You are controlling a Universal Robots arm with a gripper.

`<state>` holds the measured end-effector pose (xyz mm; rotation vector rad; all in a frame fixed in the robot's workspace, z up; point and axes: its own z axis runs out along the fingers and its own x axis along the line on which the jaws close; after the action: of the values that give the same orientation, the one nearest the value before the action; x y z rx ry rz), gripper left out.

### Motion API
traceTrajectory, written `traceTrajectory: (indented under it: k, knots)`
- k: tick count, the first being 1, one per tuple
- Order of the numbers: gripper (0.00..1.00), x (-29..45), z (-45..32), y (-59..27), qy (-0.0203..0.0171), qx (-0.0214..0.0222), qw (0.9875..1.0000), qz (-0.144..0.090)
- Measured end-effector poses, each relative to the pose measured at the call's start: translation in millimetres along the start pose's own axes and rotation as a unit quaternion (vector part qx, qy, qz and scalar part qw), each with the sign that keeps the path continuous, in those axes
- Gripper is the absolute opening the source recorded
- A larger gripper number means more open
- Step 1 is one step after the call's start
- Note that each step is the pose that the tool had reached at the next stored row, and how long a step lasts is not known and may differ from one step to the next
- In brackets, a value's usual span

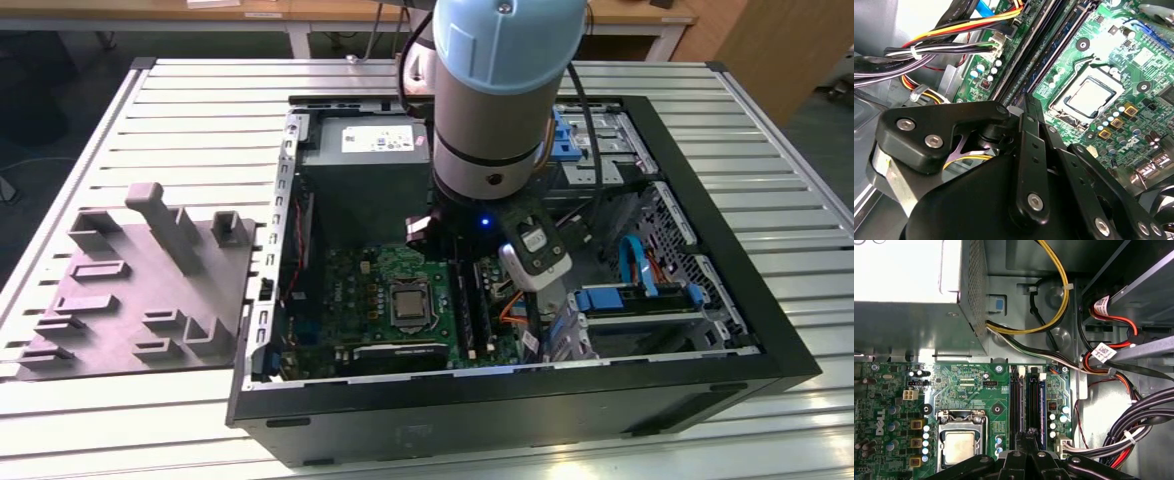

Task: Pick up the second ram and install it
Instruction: 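Press down the second ram until it locks into place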

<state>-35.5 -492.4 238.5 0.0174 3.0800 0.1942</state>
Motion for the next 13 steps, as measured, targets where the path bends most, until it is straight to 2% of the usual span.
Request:
traceTrajectory:
  k: [13]
  knots:
    - [0.1, 0.2, 1.3, 7.6, 0.0, 0.0, 1.0, 0.0]
